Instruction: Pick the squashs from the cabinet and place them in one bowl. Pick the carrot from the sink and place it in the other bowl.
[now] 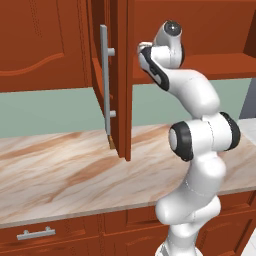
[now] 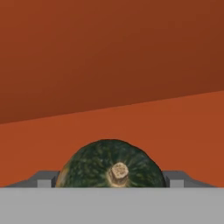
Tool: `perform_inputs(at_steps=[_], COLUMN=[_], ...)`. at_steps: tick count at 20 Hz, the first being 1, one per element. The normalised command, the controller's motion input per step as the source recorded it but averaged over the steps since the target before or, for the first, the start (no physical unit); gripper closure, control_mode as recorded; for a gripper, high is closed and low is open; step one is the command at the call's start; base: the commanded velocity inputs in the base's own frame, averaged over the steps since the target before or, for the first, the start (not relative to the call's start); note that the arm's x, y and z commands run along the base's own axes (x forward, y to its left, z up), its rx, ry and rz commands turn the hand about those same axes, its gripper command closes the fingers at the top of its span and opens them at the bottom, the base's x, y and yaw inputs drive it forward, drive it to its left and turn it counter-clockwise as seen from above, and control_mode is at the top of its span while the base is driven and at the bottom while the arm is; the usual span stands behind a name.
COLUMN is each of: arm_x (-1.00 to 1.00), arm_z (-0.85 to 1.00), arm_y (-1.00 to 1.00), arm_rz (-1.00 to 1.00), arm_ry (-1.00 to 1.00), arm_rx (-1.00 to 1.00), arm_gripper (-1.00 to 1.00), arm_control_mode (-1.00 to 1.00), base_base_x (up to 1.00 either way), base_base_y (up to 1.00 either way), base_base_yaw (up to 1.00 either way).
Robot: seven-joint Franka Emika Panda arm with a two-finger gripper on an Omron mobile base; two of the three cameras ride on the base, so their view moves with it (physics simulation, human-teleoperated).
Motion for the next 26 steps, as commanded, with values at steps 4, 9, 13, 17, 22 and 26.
perform_inputs(at_steps=[4, 9, 13, 17, 22, 26], arm_x=[-0.61, -0.56, -0.52, -0.56, -0.62, -0.71], arm_z=[0.02, 0.09, 0.27, 0.29, 0.22, 0.13], arm_y=[0.0, 0.0, 0.0, 0.0, -0.02, -0.03], arm_rz=[0.0, 0.0, 0.0, 0.0, 0.0, 0.0], arm_ry=[-0.17, -0.01, 0.08, 0.07, 0.02, 0.0], arm_rx=[0.0, 0.0, 0.03, 0.0, 0.0, 0.0], arm_gripper=[1.0, 1.0, 1.0, 1.0, 1.0, 1.0], arm_control_mode=[-1.0, -1.0, -1.0, -1.0, -1.0, -1.0], base_base_x=[0.0, 0.0, 0.0, 0.0, 0.0, 0.0], base_base_y=[0.0, 0.0, 0.0, 0.0, 0.0, 0.0], base_base_yaw=[0.0, 0.0, 0.0, 0.0, 0.0, 0.0])
